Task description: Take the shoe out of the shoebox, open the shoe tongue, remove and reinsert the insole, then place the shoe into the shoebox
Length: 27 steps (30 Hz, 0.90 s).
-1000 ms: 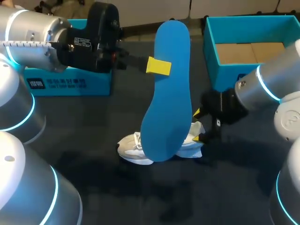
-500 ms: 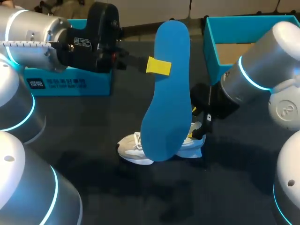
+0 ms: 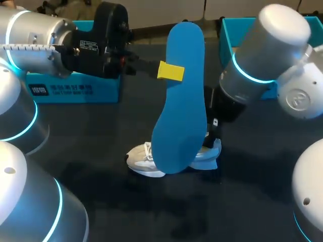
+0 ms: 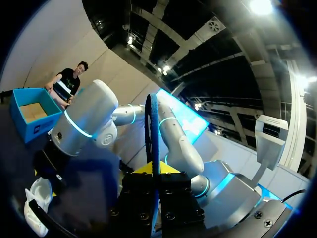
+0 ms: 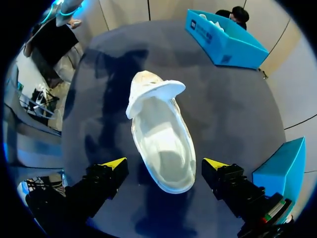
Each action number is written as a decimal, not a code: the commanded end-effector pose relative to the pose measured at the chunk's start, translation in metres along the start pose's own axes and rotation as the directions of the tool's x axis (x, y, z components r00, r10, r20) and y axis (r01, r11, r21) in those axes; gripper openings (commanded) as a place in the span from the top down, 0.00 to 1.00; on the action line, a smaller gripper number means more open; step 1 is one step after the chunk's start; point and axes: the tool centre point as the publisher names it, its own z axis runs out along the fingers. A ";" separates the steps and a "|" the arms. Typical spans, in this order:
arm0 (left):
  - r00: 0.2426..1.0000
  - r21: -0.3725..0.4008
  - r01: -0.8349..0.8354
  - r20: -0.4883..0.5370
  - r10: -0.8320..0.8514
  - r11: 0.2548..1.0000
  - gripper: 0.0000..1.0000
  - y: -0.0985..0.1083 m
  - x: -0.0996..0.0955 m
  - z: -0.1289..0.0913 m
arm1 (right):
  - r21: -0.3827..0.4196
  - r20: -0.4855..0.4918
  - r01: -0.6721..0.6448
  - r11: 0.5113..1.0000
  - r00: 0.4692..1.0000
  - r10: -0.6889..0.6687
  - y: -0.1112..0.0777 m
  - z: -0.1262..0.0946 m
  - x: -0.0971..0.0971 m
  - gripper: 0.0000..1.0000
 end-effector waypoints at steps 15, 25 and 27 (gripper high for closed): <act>1.000 -0.001 0.000 0.001 0.000 1.000 1.00 0.001 0.000 0.000 | 0.178 0.001 0.030 0.984 1.000 -0.031 0.015 -0.003 -0.002 0.00; 1.000 -0.001 0.000 0.001 0.000 1.000 1.00 0.001 0.000 0.000 | 0.190 -0.010 0.055 0.980 0.998 -0.054 0.025 0.009 -0.016 0.00; 1.000 -0.001 0.000 0.001 0.000 1.000 1.00 0.001 0.000 0.000 | 0.196 -0.013 0.060 0.979 0.998 -0.058 0.027 0.012 -0.019 0.00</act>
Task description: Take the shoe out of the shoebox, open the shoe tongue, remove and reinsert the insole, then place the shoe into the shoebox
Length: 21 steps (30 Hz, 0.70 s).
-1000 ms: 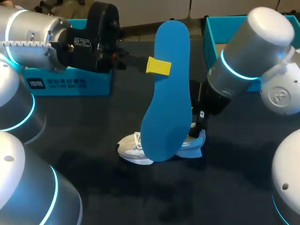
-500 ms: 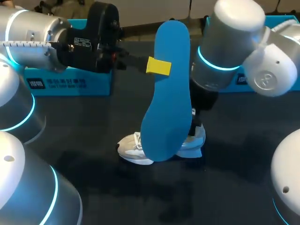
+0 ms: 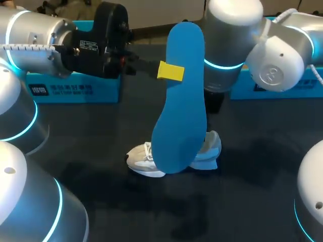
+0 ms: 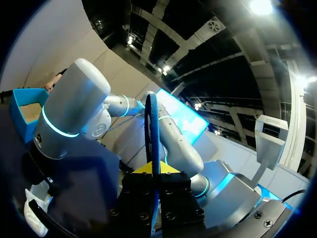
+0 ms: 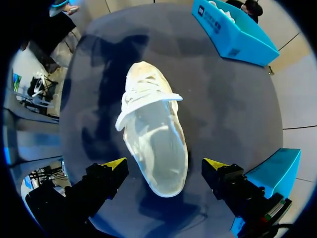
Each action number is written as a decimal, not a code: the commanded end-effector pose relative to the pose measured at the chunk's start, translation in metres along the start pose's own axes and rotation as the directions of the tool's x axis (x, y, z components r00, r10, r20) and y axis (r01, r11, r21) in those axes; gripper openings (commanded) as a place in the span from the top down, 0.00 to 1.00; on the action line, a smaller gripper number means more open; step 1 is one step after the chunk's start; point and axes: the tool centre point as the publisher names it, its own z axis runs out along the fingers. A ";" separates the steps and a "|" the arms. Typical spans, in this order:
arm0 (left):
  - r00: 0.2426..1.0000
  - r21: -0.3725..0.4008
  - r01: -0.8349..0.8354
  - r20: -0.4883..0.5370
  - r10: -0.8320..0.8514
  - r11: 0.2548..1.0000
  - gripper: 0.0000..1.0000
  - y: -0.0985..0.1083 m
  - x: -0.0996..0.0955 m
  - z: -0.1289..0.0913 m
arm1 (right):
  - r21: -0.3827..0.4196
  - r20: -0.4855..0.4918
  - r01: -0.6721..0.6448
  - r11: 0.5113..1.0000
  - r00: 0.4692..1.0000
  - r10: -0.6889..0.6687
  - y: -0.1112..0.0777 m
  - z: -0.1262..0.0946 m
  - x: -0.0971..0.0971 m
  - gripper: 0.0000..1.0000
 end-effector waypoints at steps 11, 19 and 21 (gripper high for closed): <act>1.000 -0.001 0.000 0.001 0.000 1.000 1.00 0.001 0.000 0.000 | 0.011 -0.022 0.020 1.000 1.000 -0.019 0.013 0.033 -0.024 0.00; 1.000 -0.001 0.000 0.001 0.000 1.000 1.00 0.001 0.000 0.000 | 0.006 -0.056 0.023 1.000 0.998 -0.022 0.010 0.061 -0.030 0.00; 1.000 -0.001 0.000 0.001 0.000 1.000 1.00 0.001 0.000 0.000 | 0.016 -0.064 0.025 1.000 0.998 -0.024 0.010 0.067 -0.031 0.00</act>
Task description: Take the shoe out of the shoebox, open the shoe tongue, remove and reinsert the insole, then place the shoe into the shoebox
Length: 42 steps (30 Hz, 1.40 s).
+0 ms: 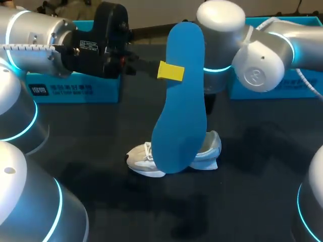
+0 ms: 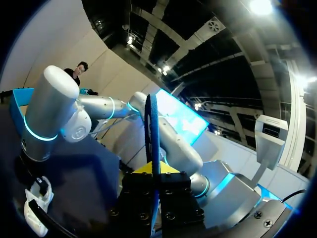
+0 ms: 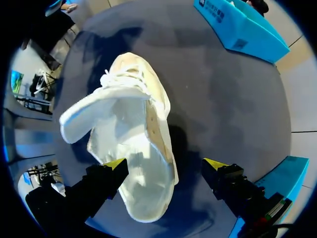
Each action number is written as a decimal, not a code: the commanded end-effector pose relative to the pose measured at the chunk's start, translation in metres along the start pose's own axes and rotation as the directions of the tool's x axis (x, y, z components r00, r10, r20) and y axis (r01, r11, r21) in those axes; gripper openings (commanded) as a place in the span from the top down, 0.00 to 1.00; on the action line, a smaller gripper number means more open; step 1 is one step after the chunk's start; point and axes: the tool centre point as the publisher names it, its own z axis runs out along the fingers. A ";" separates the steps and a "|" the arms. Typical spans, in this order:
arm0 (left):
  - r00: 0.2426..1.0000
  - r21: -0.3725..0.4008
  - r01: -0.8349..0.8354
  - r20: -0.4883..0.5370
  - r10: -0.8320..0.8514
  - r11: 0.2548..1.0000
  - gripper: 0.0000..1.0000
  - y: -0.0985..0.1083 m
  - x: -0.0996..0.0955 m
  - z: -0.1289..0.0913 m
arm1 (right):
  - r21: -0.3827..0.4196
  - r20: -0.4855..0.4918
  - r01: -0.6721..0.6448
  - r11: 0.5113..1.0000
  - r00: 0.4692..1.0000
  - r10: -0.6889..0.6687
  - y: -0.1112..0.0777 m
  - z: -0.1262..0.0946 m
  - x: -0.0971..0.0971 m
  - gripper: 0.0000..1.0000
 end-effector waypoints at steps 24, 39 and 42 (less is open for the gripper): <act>1.000 -0.001 0.000 0.001 0.000 1.000 1.00 0.001 0.000 0.000 | -0.016 -0.079 -0.029 0.999 0.996 0.028 -0.001 0.049 0.002 1.00; 1.000 -0.001 0.000 0.001 0.000 1.000 1.00 0.001 0.000 0.000 | -0.051 -0.232 -0.224 0.973 0.950 0.207 -0.008 0.025 0.012 1.00; 1.000 -0.001 0.000 0.001 0.000 1.000 1.00 0.001 0.000 0.000 | -0.068 -0.246 -0.276 0.959 0.936 0.252 -0.014 0.023 0.014 1.00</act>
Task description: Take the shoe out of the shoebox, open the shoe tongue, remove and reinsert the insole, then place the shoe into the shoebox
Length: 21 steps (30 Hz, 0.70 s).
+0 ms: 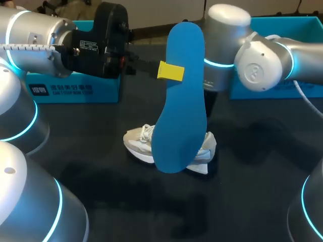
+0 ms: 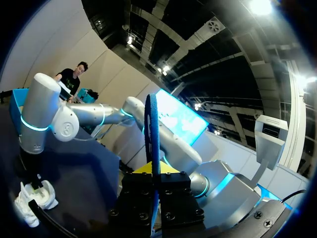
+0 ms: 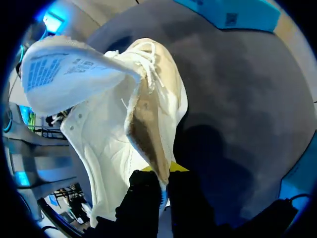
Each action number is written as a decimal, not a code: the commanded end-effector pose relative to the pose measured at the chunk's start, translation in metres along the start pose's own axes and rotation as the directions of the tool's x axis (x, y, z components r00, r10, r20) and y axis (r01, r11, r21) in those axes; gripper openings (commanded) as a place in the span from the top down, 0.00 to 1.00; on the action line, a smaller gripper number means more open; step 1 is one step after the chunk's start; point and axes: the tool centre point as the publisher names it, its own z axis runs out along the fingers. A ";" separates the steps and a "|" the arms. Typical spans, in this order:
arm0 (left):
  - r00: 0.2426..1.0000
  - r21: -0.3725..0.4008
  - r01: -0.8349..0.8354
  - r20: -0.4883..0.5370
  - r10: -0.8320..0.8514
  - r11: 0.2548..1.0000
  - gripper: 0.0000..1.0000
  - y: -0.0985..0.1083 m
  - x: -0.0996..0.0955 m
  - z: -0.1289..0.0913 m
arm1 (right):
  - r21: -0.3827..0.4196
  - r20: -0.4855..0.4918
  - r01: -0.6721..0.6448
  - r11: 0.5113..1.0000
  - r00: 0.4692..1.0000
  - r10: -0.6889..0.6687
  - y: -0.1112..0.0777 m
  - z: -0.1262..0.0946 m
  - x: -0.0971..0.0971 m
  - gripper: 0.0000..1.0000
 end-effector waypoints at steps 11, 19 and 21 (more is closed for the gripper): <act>1.000 -0.001 0.000 0.001 0.000 1.000 1.00 0.001 0.000 0.000 | -0.161 0.050 -0.242 0.957 0.966 0.253 -0.025 -0.010 0.012 1.00; 1.000 -0.001 0.000 0.001 0.000 1.000 1.00 0.001 0.000 0.000 | -0.246 0.105 -0.243 0.938 0.956 0.275 -0.027 -0.015 0.018 1.00; 1.000 -0.001 0.000 0.001 0.000 1.000 1.00 0.001 0.000 0.000 | -0.246 0.105 -0.243 0.938 0.956 0.275 -0.027 -0.015 0.018 1.00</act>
